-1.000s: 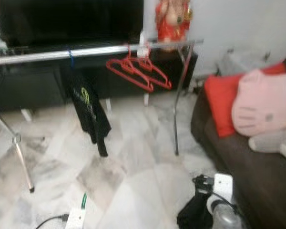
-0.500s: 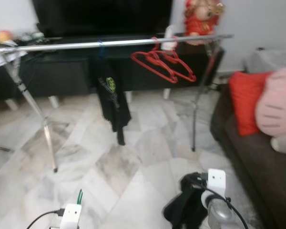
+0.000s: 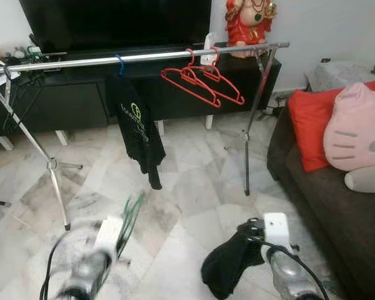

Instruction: Hang hanger

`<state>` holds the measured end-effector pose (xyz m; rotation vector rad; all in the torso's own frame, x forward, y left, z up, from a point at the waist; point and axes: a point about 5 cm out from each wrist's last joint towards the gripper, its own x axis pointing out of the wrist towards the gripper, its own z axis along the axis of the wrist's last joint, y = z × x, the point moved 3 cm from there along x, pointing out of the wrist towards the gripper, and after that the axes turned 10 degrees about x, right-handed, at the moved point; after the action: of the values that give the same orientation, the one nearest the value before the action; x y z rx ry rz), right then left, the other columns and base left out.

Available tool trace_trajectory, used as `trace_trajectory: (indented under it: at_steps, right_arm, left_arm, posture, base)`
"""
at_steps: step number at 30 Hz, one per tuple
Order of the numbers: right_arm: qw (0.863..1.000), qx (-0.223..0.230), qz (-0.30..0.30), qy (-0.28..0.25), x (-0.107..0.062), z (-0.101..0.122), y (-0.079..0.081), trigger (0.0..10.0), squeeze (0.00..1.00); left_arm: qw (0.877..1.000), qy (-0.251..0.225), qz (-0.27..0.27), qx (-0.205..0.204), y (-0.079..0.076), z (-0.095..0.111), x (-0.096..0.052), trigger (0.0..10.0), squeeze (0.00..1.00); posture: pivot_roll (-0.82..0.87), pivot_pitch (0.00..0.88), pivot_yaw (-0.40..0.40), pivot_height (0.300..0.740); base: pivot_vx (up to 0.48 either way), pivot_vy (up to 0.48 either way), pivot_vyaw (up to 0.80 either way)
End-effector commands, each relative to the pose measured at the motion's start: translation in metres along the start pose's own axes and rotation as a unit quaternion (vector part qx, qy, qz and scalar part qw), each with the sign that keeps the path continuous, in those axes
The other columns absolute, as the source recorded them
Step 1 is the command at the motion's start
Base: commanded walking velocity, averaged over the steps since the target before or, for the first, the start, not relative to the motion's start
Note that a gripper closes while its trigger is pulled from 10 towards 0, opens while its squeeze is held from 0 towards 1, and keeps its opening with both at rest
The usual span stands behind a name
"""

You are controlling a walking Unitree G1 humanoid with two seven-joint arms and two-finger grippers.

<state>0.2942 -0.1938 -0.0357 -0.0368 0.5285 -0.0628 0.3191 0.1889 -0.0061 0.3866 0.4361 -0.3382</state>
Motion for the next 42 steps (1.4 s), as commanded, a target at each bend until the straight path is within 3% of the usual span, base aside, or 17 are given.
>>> trace_trajectory:
  at_steps: [1, 2, 3, 4, 7, 11, 14, 15, 24, 32, 37, 42]
  right_arm:
    - [1.0, -0.018, -0.002, -0.022, 0.004, 0.016, -0.005, 10.0, 0.0]
    - [0.999, -0.034, 0.001, -0.034, 0.008, 0.032, -0.007, 10.0, 0.0]
    - [0.999, -0.041, 0.001, -0.036, 0.009, 0.036, -0.007, 10.0, 0.0]
    - [0.999, -0.041, 0.001, -0.036, 0.009, 0.036, -0.007, 10.0, 0.0]
    - [0.997, -0.071, -0.007, -0.034, 0.015, 0.051, -0.013, 10.0, 0.0]
    - [0.995, -0.096, -0.014, -0.033, 0.018, 0.063, -0.015, 10.0, 0.0]
    - [0.995, -0.094, -0.007, -0.036, 0.022, 0.076, -0.01, 10.0, 0.0]
    - [0.994, -0.099, 0.003, -0.038, 0.023, 0.083, -0.004, 10.0, 0.0]
    - [0.992, -0.105, 0.032, -0.066, 0.025, 0.111, 0.018, 10.0, 0.0]
    - [0.991, -0.1, 0.059, -0.073, 0.026, 0.125, 0.035, 10.0, 0.0]
    - [0.989, -0.11, 0.065, -0.08, 0.025, 0.132, 0.04, 10.0, 0.0]
    - [0.987, -0.111, 0.071, -0.091, 0.023, 0.142, 0.044, 10.0, 0.0]
  left_arm:
    - [1.0, -0.007, -0.028, 0.013, -0.002, 0.003, 0.0, 10.0, 0.0]
    - [0.995, -0.042, -0.079, 0.032, 0.002, 0.025, 0.001, 10.0, 0.0]
    - [0.994, -0.048, -0.092, 0.037, 0.003, 0.029, 0.0, 10.0, 0.0]
    - [0.994, -0.048, -0.092, 0.037, 0.003, 0.029, 0.0, 10.0, 0.0]
    - [0.981, -0.057, -0.173, 0.069, 0.0, 0.04, -0.004, 10.0, 0.0]
    - [0.967, -0.049, -0.228, 0.101, -0.001, 0.046, -0.009, 10.0, 0.0]
    - [0.955, -0.036, -0.266, 0.129, -0.001, 0.051, -0.013, 10.0, 0.0]
    - [0.945, -0.031, -0.293, 0.14, -0.005, 0.052, -0.016, 10.0, 0.0]
    - [0.912, -0.043, -0.386, 0.133, -0.03, 0.065, -0.025, 10.0, 0.0]
    - [0.885, -0.027, -0.447, 0.128, -0.037, 0.063, -0.036, 10.0, 0.0]
    - [0.882, -0.027, -0.453, 0.129, -0.037, 0.062, -0.039, 10.0, 0.0]
    - [0.898, -0.041, -0.416, 0.135, -0.035, 0.07, -0.031, 10.0, 0.0]
  posture:
    - [-0.1, 0.0, 0.004, 0.74]
    - [-0.1, 0.0, 0.004, 0.74]
    - [-0.1, 0.0, 0.004, 0.74]
    - [-0.1, 0.0, 0.004, 0.74]
    - [-0.11, 0.0, 0.011, 0.74]
    - [-0.11, 0.0, 0.015, 0.74]
    - [-0.11, 0.0, 0.021, 0.74]
    - [-0.11, 0.0, 0.023, 0.74]
    - [-0.11, 0.0, 0.037, 0.74]
    - [-0.11, 0.0, 0.04, 0.74]
    - [-0.12, 0.0, 0.042, 0.74]
    - [-0.12, 0.0, 0.04, 0.74]
  base:
    - [0.0, 0.0, 0.0]
    - [0.0, 0.0, 0.0]
    - [0.0, 0.0, 0.0]
    - [0.0, 0.0, 0.0]
    - [0.0, 0.0, 0.0]
    - [0.0, 0.0, 0.0]
    - [0.0, 0.0, 0.0]
    - [0.0, 0.0, 0.0]
    - [0.0, 0.0, 0.0]
    - [0.0, 0.0, 0.0]
    - [0.0, 0.0, 0.0]
    - [0.0, 0.0, 0.0]
